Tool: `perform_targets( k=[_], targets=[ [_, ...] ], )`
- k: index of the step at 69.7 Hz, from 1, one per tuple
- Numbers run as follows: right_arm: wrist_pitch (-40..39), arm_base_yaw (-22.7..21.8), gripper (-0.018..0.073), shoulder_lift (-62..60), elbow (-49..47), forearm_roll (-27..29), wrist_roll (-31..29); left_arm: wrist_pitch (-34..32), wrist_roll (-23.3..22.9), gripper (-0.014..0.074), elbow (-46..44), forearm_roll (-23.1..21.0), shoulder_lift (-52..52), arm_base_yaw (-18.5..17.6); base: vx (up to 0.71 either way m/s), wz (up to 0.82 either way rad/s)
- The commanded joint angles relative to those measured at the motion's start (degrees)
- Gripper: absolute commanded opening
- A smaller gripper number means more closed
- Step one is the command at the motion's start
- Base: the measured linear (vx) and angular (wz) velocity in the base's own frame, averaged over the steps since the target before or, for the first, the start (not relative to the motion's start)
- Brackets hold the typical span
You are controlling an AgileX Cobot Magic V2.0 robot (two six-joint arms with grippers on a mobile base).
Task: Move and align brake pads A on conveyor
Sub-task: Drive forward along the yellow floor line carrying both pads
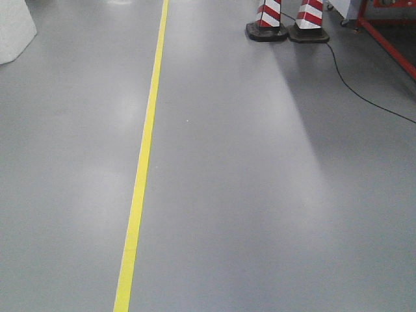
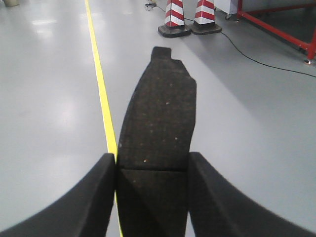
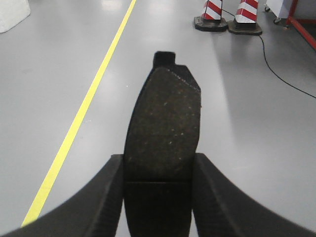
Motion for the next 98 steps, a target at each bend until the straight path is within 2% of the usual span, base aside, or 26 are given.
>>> perform_targets(
  k=[1, 98],
  targets=[
    [-5.4, 0.0, 0.0021, 0.4, -1.9, -0.4, -0.4, -5.5, -0.5, 0.0115, -1.9, -1.1, 0.6, -0.2, 0.43, 0.05],
    [-5.4, 0.0, 0.0022, 0.4, -1.9, -0.4, -0.4, -5.5, -0.5, 0.0115, -1.9, -1.1, 0.6, -0.2, 0.48, 0.03]
  ],
)
